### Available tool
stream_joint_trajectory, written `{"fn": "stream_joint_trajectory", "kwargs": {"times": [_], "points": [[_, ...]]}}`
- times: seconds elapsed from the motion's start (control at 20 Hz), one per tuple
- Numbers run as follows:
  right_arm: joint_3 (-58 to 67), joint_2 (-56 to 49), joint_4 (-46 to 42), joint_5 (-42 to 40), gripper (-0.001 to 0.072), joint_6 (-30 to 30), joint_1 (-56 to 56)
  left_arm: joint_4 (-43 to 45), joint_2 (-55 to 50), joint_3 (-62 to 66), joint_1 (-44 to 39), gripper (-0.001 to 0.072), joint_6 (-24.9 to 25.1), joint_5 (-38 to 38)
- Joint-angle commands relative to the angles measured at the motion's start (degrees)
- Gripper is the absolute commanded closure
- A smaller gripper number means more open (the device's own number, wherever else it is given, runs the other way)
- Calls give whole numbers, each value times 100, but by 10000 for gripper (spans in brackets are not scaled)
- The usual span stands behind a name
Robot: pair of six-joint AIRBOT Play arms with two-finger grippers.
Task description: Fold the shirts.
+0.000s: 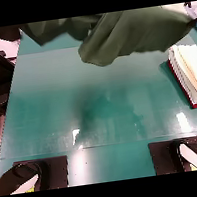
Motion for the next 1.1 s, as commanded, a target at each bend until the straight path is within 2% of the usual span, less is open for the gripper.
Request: {"fn": "stream_joint_trajectory", "kwargs": {"times": [0.0, 0.15, 0.35, 0.45, 0.5, 0.55, 0.6, 0.75, 0.95, 1.05], "points": [[247, 103, -81, 109, 691, -17, -61, -85, 223, -160, 4, 681, -238, 96], [-494, -26, -153, -13, 691, -13, 675, -120, 48, -1329, 7, 681, -297, 291], [-1759, -380, -1464, -101, 691, 413, 1781, -46, -483, -3185, 7, 680, -295, 286], [-2258, -540, -1742, -87, 691, 538, 2074, -33, -649, -3869, 7, 678, -328, 240], [-2441, -599, -1731, -66, 690, 540, 2146, -72, -669, -4074, 7, 575, -326, 214], [-2605, -645, -1727, -24, 690, 544, 2199, -103, -669, -4177, 7, 249, -341, 129], [-2706, -695, -1729, 44, 690, 544, 2236, -101, -660, -4168, 7, 181, -341, -9], [-2743, -782, -1725, 136, 690, 542, 2295, -146, -603, -3768, 7, 182, -323, -44], [-2743, -671, -1727, -39, 690, 542, 2295, -1235, -844, -3362, 7, 182, -278, 1078], [-2743, -647, -1727, -46, 690, 544, 2295, -1550, -1386, -3239, 7, 182, -273, 1250]]}}
